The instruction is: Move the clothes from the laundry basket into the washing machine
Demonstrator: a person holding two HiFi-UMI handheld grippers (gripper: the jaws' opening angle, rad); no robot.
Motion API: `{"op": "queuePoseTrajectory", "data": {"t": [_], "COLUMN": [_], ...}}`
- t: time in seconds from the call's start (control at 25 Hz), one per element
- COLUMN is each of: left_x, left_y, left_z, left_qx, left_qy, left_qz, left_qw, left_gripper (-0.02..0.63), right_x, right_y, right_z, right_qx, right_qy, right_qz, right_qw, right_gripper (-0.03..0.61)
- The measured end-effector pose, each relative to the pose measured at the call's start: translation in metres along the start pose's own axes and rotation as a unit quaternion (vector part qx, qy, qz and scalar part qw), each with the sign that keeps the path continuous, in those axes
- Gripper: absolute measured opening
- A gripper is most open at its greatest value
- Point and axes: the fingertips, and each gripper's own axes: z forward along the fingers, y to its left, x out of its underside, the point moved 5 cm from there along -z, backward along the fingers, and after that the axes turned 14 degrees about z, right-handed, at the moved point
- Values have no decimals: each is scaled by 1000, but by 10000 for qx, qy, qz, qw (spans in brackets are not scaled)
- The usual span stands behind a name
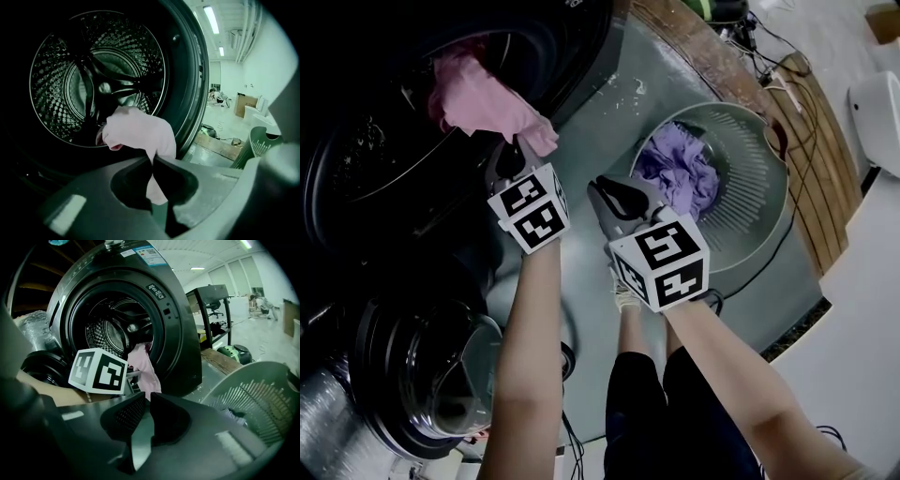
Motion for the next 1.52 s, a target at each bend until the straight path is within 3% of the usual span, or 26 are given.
{"op": "queuePoseTrajectory", "data": {"t": [0.24, 0.52, 0.64, 0.72, 0.8, 0.88, 0.96, 1.12, 1.32, 1.52], "left_x": [-38, -105, -122, -124, -116, -102, -89, -77, -80, -77], "left_y": [50, 123, 142, 146, 140, 126, 113, 97, 77, 18], "left_z": [-31, -47, -50, -46, -33, -20, -15, -18, -40, -76], "left_qx": [-675, -1621, -1947, -2015, -1803, -1430, -1146, -892, -575, 150], "left_qy": [-841, -1685, -1918, -1910, -1640, -1277, -1049, -933, -1072, -1226], "left_qz": [54, 217, 180, 144, 92, 9, -51, -75, -42, 129], "left_qw": [9942, 9720, 9618, 9606, 9698, 9814, 9878, 9916, 9926, 9923], "left_gripper": [12, 12, 11, 11, 40, 191, 241, 267, 270, 269], "right_x": [-10, -28, -32, -32, -31, -29, -26, -24, -30, -16], "right_y": [10, 27, 30, 30, 29, 26, 23, 17, -2, -66], "right_z": [0, 2, 4, 5, 5, 4, 3, -5, -41, -77], "right_qx": [-37, -130, -156, -168, -165, -142, -122, -96, -139, 374], "right_qy": [-68, -156, -187, -188, -182, -170, -150, -219, -528, -215], "right_qz": [21, -16, -14, -21, -12, 12, 35, 46, -94, -209], "right_qw": [10000, 9998, 9997, 9997, 9997, 9998, 9998, 9997, 9985, 9988], "right_gripper": [55, 54, 52, 52, 54, 54, 54, 57, 72, 131]}}
